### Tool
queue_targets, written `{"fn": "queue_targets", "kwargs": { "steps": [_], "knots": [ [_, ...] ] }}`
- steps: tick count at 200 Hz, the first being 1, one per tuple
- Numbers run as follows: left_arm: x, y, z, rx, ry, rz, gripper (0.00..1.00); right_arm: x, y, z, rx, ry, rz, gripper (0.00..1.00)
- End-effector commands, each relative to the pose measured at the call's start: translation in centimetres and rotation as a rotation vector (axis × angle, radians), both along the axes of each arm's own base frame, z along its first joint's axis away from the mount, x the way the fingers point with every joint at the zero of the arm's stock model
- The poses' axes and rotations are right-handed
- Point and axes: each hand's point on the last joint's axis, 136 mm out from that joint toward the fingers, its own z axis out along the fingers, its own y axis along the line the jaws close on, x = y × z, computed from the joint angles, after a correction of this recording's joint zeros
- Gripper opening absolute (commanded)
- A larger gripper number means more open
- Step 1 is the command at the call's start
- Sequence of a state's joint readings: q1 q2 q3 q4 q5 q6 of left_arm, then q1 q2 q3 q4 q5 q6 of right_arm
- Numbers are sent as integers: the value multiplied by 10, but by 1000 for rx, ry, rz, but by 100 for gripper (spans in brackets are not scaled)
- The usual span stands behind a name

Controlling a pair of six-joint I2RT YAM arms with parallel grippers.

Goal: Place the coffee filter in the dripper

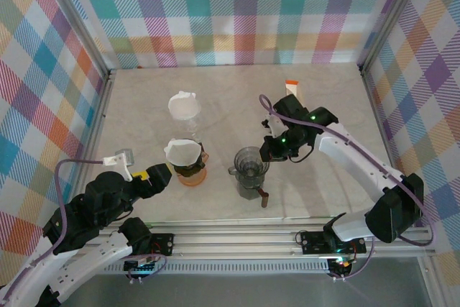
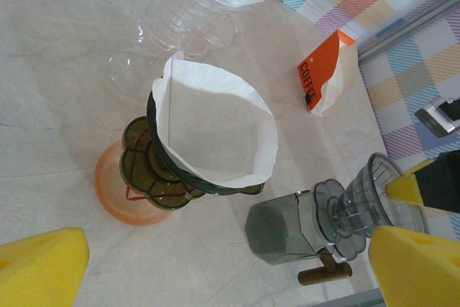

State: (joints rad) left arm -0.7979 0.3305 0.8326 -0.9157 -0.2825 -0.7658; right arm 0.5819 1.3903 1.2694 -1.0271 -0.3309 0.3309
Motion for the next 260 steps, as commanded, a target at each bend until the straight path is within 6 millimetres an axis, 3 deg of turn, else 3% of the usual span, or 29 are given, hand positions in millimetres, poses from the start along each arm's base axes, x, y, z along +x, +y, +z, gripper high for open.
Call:
{"fn": "queue_targets", "kwargs": {
  "steps": [1,184,260],
  "knots": [
    [0,2,-5,27,-7,-2,100,-1,3,11,54,-42,10,0],
    [2,0,-5,33,-6,-2,100,1,-6,-15,1,-54,-9,0],
    [3,0,-6,36,-3,2,100,-3,-2,-15,19,-46,-8,9]
  ]
}}
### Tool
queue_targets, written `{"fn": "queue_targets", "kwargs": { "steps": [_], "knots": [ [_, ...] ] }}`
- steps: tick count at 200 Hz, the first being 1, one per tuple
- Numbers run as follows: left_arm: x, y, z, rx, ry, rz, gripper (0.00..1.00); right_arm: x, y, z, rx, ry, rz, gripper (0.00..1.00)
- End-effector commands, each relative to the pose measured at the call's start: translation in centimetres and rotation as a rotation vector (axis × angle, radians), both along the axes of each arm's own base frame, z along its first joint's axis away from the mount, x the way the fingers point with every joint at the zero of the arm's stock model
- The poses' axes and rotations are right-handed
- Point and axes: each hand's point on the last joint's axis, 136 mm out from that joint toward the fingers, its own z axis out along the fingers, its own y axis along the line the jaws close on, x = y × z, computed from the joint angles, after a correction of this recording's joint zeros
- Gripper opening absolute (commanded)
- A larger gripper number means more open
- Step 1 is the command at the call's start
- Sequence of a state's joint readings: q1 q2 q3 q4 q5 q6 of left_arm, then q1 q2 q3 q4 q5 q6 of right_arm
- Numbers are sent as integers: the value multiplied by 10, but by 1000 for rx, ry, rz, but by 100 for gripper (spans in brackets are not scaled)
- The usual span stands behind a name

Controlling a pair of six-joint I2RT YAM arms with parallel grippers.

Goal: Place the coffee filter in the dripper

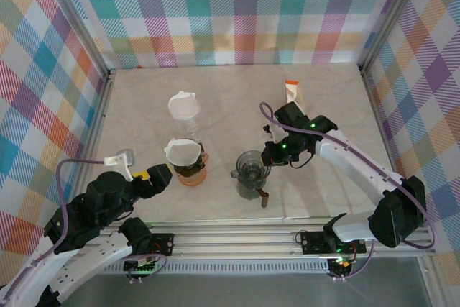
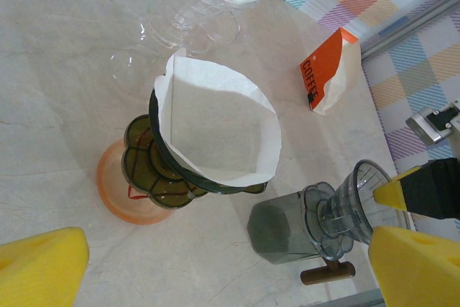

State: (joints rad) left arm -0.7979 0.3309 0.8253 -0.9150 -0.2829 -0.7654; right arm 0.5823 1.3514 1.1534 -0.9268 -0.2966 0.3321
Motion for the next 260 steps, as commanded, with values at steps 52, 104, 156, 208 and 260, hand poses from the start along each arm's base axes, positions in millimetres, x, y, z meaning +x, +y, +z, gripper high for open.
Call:
{"fn": "queue_targets", "kwargs": {
  "steps": [52,104,156,208,260],
  "knots": [
    [4,-1,-5,36,-2,-1,100,-8,7,5,36,1,13,13],
    [4,-2,-7,39,1,0,100,-12,9,3,36,3,21,22],
    [4,-2,-5,35,-1,-3,100,-6,4,18,29,-61,-2,69],
    [4,4,11,50,-44,3,100,19,-16,60,-17,-276,-88,80],
    [11,0,40,75,-110,-11,100,81,-45,93,-92,-527,-246,80]
  ]
}}
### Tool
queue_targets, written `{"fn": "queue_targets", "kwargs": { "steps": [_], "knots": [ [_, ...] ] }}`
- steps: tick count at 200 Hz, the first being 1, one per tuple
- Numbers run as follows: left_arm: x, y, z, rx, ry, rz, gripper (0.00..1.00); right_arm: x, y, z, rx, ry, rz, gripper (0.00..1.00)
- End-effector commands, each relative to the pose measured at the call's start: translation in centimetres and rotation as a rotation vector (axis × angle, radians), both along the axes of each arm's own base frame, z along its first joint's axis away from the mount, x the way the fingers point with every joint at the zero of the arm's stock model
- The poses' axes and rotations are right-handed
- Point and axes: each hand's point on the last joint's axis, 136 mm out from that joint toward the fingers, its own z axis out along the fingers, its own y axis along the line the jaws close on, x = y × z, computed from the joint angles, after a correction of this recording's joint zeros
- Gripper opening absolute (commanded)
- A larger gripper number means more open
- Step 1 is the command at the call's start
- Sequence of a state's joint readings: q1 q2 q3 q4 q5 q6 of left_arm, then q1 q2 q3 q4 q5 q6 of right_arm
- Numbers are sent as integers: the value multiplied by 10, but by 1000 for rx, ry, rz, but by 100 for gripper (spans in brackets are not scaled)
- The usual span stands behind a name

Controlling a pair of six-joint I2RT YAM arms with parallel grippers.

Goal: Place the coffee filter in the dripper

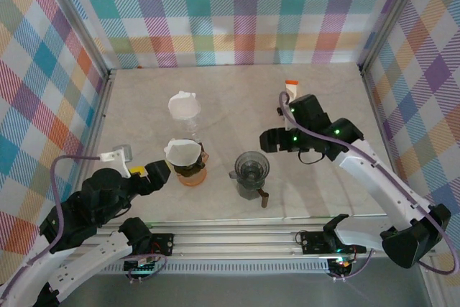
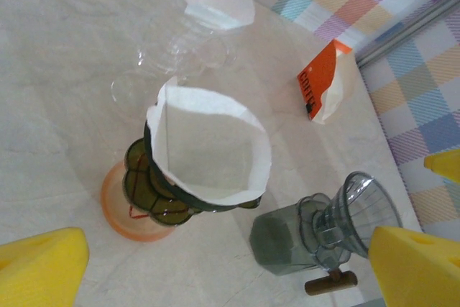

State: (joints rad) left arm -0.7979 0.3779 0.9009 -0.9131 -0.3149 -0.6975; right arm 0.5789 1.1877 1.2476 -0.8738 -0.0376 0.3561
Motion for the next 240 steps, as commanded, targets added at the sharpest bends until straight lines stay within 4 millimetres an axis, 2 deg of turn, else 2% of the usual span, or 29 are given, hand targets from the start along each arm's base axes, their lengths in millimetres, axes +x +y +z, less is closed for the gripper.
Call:
{"fn": "queue_targets", "kwargs": {
  "steps": [1,23,60,92,116,160,240],
  "knots": [
    [6,-2,16,33,-51,-9,100,45,-19,14,-77,-155,-109,80],
    [10,-10,13,43,-37,-23,100,88,-36,4,-209,-220,-169,72],
    [11,-17,10,39,-25,-48,100,147,-57,-31,-316,-191,-219,40],
    [12,-18,7,51,-15,-50,100,188,-80,-49,-416,-175,-252,32],
    [15,-22,2,65,0,-54,100,207,-93,-62,-440,-139,-256,31],
    [21,-29,-2,85,17,-61,100,233,-100,-80,-533,-140,-208,27],
    [25,-34,-3,97,27,-61,100,252,-99,-98,-607,-157,-138,27]
  ]
}}
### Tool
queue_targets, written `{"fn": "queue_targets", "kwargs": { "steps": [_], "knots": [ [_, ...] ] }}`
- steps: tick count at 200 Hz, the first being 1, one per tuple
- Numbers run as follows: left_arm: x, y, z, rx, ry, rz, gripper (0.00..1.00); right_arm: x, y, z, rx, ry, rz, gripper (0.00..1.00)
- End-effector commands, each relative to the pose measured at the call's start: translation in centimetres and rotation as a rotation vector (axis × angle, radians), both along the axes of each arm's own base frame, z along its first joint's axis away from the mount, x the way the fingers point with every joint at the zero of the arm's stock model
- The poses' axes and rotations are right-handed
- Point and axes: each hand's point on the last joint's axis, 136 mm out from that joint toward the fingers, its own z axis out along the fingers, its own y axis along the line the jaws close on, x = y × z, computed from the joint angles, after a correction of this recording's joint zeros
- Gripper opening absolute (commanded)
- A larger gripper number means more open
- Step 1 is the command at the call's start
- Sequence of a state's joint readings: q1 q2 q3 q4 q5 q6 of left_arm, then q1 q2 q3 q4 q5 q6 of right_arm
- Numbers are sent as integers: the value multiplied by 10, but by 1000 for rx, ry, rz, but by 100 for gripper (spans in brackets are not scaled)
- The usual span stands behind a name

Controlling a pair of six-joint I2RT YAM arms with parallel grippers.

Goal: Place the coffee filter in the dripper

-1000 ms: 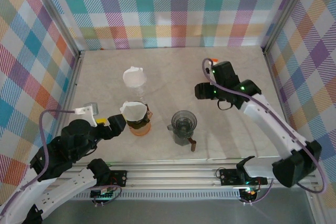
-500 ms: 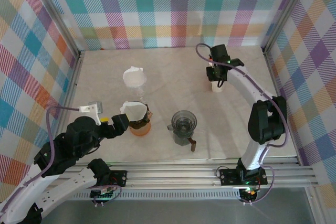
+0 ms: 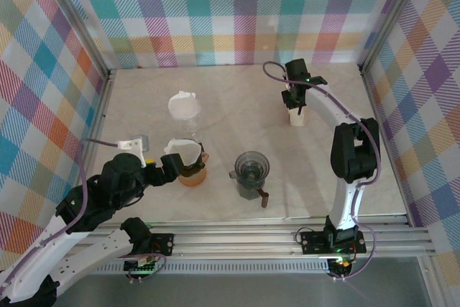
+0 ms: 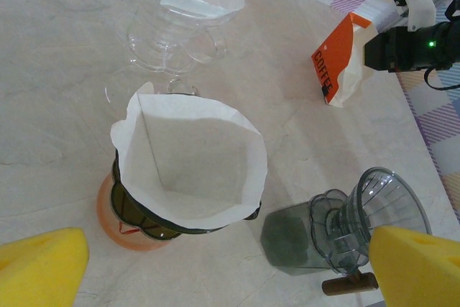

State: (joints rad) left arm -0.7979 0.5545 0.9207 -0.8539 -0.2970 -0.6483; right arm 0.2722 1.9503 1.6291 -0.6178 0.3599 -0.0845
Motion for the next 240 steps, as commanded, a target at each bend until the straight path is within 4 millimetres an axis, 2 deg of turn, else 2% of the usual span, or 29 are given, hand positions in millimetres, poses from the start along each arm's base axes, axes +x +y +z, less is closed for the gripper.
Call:
{"fn": "queue_targets", "kwargs": {
  "steps": [1,109,139,162,179,205,240],
  "knots": [
    [3,-7,7,-6,-28,-24,100,14,3,10,-27,-45,33,27],
    [4,-7,10,-8,-28,-22,100,28,0,-12,-70,-18,17,26],
    [3,-7,9,-9,-26,-24,100,30,-2,-19,-85,-10,12,19],
    [3,-7,9,-9,-24,-22,100,29,-4,-20,-92,-14,5,7],
    [3,-7,8,-10,-23,-21,100,28,-4,-12,-79,-39,-4,0],
    [3,-7,7,-11,-22,-22,100,22,-4,8,-55,-65,-18,0],
    [1,-6,6,-16,-24,-26,100,-9,-8,32,27,-69,-92,0]
  ]
}}
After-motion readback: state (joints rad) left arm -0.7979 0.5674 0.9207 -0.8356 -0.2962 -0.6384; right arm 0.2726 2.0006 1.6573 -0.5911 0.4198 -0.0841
